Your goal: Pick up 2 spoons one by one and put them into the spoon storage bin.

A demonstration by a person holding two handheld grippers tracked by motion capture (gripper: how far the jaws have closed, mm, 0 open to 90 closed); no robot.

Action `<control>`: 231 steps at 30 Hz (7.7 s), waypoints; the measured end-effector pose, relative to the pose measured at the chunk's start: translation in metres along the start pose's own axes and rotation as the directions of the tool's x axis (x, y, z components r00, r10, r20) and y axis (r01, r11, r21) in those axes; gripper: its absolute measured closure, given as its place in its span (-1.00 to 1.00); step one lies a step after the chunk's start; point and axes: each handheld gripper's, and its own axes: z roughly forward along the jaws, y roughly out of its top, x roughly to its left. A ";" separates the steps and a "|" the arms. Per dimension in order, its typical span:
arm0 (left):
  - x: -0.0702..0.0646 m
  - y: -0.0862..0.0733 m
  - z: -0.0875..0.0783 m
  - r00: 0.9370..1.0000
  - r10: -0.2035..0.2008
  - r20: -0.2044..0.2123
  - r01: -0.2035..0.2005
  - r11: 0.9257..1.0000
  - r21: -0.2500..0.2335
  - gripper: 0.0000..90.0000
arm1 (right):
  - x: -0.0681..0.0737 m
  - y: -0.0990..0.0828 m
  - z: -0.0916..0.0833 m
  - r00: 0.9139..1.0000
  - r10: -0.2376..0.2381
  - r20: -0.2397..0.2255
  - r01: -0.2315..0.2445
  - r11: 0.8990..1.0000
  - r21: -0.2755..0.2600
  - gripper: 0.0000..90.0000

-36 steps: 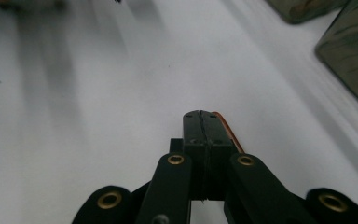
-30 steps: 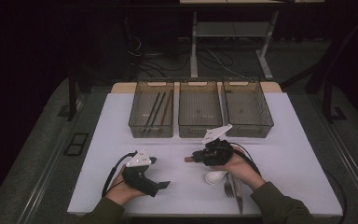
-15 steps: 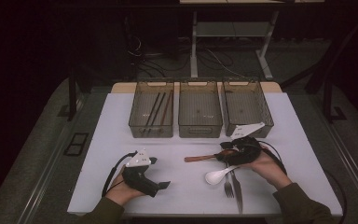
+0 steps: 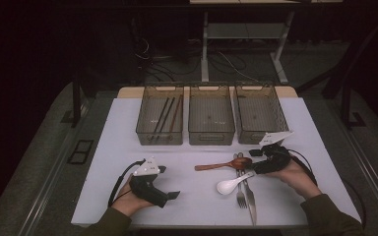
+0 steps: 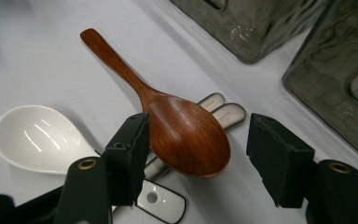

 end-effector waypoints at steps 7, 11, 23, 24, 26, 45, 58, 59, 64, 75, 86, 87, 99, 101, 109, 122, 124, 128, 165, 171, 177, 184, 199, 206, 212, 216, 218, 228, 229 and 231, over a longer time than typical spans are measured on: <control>-0.001 0.000 0.001 1.000 0.004 0.002 -0.004 1.000 0.006 -1.00 | -0.002 0.003 0.013 1.000 0.007 -0.008 -0.007 1.000 0.009 -0.12; 0.000 0.000 0.000 1.000 0.004 0.003 -0.004 1.000 0.008 -1.00 | -0.003 0.001 0.018 1.000 0.002 -0.013 -0.002 0.999 0.033 -0.10; 0.000 0.000 0.001 1.000 0.004 0.003 -0.004 1.000 0.009 -1.00 | -0.003 -0.002 0.017 0.999 0.001 -0.053 0.003 0.998 0.063 0.22; 0.000 0.000 0.001 1.000 0.004 0.003 -0.004 1.000 0.010 -1.00 | -0.003 -0.003 0.016 0.998 0.002 -0.060 0.002 0.998 0.062 0.27; -0.001 0.000 0.001 1.000 0.005 0.003 -0.005 1.000 0.010 -1.00 | -0.003 -0.003 0.015 0.997 -0.001 -0.071 0.005 0.998 0.065 0.37; 0.001 -0.001 0.000 1.000 0.006 0.010 -0.006 1.000 0.003 -1.00 | -0.003 -0.003 0.007 0.993 -0.032 -0.113 0.038 0.998 0.047 0.84; 0.005 -0.003 -0.002 1.000 -0.008 0.004 0.008 1.000 -0.011 -1.00 | -0.008 0.000 -0.009 0.997 -0.010 -0.080 0.007 0.999 -0.040 0.84; 0.005 -0.003 -0.002 1.000 -0.009 0.006 0.010 1.000 -0.011 -1.00 | -0.008 0.001 -0.010 0.997 -0.008 -0.078 0.005 0.999 -0.044 0.84; 0.005 -0.003 -0.002 1.000 -0.009 0.007 0.010 1.000 -0.010 -1.00 | -0.009 0.003 -0.017 0.998 0.003 -0.068 -0.008 0.997 -0.079 0.84; 0.005 -0.003 -0.002 1.000 -0.013 0.012 0.013 1.000 -0.014 -1.00 | -0.012 0.009 -0.038 0.999 0.018 -0.028 -0.022 0.989 -0.144 0.84; 0.005 -0.003 -0.002 1.000 -0.016 0.015 0.016 1.000 -0.017 -1.00 | -0.016 0.022 -0.052 0.997 0.065 0.038 -0.057 0.979 -0.194 0.85; 0.005 -0.003 -0.002 1.000 -0.016 0.015 0.016 1.000 -0.017 -1.00 | -0.017 0.024 -0.053 0.996 0.075 0.047 -0.064 0.978 -0.200 0.84; 0.004 -0.003 -0.002 1.000 -0.016 0.015 0.017 1.000 -0.018 -1.00 | -0.024 0.057 -0.046 0.982 0.130 0.138 -0.094 0.965 -0.244 0.84; 0.004 -0.003 -0.002 1.000 -0.015 0.014 0.015 1.000 -0.016 -1.00 | -0.025 0.062 -0.043 0.980 0.136 0.147 -0.096 0.964 -0.248 0.84; 0.004 -0.003 -0.002 1.000 -0.016 0.016 0.016 1.000 -0.017 -1.00 | -0.027 0.085 -0.019 0.969 0.156 0.193 -0.109 0.966 -0.233 0.84; 0.004 -0.003 -0.002 1.000 -0.015 0.025 0.016 1.000 -0.021 -1.00 | -0.027 0.116 0.027 0.938 0.187 0.294 -0.142 0.976 -0.165 0.84; 0.004 -0.003 -0.001 1.000 -0.015 0.025 0.016 1.000 -0.022 -1.00 | -0.027 0.118 0.031 0.938 0.185 0.294 -0.142 0.977 -0.162 0.84; 0.004 -0.003 -0.002 1.000 -0.017 0.026 0.017 1.000 -0.025 -1.00 | -0.023 0.123 0.040 0.947 0.173 0.270 -0.137 0.980 -0.145 0.61; 0.001 -0.001 -0.001 0.999 -0.011 0.033 0.012 1.000 -0.025 -1.00 | 0.003 0.045 -0.008 0.999 0.040 -0.010 -0.041 0.989 -0.140 0.43; 0.002 -0.002 -0.002 0.999 -0.012 0.033 0.013 1.000 -0.024 -1.00 | 0.008 0.031 -0.015 0.999 0.019 -0.048 -0.025 0.990 -0.136 0.35; 0.001 -0.001 -0.001 0.999 -0.002 0.039 0.003 1.000 -0.023 -1.00 | 0.017 0.019 -0.014 0.997 -0.005 -0.072 -0.005 0.991 -0.131 0.09; 0.001 -0.001 -0.001 0.999 -0.005 0.041 0.006 1.000 -0.024 -1.00 | 0.028 0.011 -0.014 0.994 -0.027 -0.109 0.014 0.993 -0.121 -0.04; 0.000 -0.001 -0.002 0.999 -0.004 0.042 0.005 1.000 -0.026 -1.00 | 0.050 -0.010 -0.009 0.982 -0.087 -0.170 0.076 0.995 -0.067 -0.13; 0.000 0.000 -0.002 0.999 -0.006 0.041 0.007 1.000 -0.028 -1.00 | 0.052 -0.011 -0.002 0.977 -0.114 -0.179 0.108 0.993 -0.040 -0.14; 0.000 -0.001 -0.001 0.999 -0.007 0.041 0.008 1.000 -0.027 -1.00 | 0.050 -0.010 0.010 0.974 -0.124 -0.188 0.124 0.992 -0.013 -0.15; 0.000 -0.001 -0.001 0.999 -0.006 0.041 0.007 1.000 -0.026 -1.00 | 0.051 -0.008 0.016 0.973 -0.132 -0.189 0.134 0.991 0.000 -0.14; 0.000 -0.001 -0.001 0.999 -0.006 0.042 0.007 1.000 -0.025 -1.00 | 0.052 -0.007 0.018 0.970 -0.137 -0.199 0.141 0.990 0.005 -0.14; -0.001 -0.001 -0.001 0.999 -0.004 0.041 0.005 1.000 -0.023 -1.00 | 0.060 -0.004 0.031 0.961 -0.165 -0.223 0.176 0.984 0.033 -0.14; -0.001 -0.001 -0.001 0.999 -0.004 0.041 0.005 1.000 -0.022 -1.00 | 0.061 -0.005 0.033 0.959 -0.171 -0.225 0.184 0.982 0.040 -0.14; -0.001 -0.001 -0.001 0.999 -0.002 0.042 0.003 1.000 -0.021 -1.00 | 0.062 -0.005 0.034 0.957 -0.181 -0.228 0.196 0.979 0.048 -0.13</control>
